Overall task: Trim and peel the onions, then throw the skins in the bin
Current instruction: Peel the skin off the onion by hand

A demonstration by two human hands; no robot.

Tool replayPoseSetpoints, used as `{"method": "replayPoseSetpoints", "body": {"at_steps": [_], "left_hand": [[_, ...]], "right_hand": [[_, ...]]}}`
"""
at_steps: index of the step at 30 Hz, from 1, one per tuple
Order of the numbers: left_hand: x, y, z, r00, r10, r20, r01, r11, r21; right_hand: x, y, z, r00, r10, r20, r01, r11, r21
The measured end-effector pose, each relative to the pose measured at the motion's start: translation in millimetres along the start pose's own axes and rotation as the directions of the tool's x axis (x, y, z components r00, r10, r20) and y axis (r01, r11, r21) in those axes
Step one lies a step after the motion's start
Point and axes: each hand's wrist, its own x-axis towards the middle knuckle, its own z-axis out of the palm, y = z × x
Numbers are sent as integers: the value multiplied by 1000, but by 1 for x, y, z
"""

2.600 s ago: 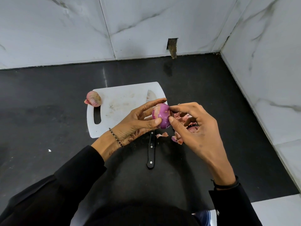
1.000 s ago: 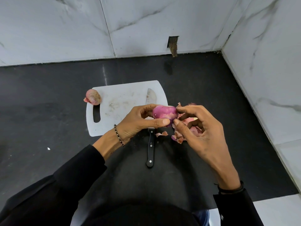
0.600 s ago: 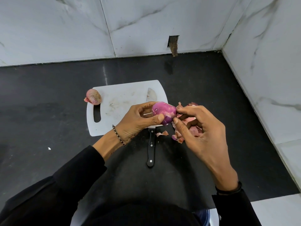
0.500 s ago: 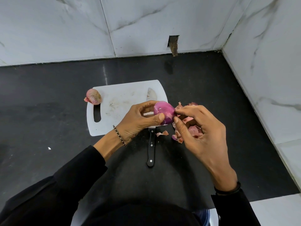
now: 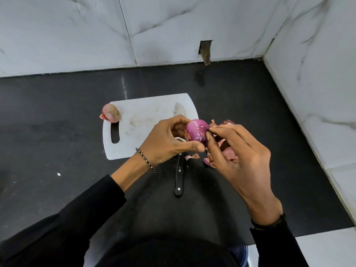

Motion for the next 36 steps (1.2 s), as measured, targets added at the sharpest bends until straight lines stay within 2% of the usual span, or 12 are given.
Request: {"method": "replayPoseSetpoints", "body": {"at_steps": [5, 9, 17, 27, 31, 36], "left_hand": [[-4, 8, 1, 999, -32, 30, 28, 990, 137], [-5, 16, 4, 999, 7, -53, 7, 967, 254], [-5, 28, 12, 979, 118, -167, -50, 930, 365], [-6, 36, 13, 968, 174, -182, -13, 756, 654], [-6, 36, 16, 968, 191, -163, -14, 689, 725], [-6, 35, 20, 969, 211, -132, -37, 646, 762]], "right_hand": [[1, 0, -2, 997, 74, 36, -75, 997, 32], [1, 1, -3, 992, 106, 73, -109, 994, 33], [7, -3, -2, 985, 168, 49, -168, 986, -9], [15, -8, 5, 974, 208, 86, -209, 978, 3], [13, -8, 8, 972, 218, 91, -218, 976, -10], [10, -11, 13, 951, 302, 65, -305, 951, 39]]}}
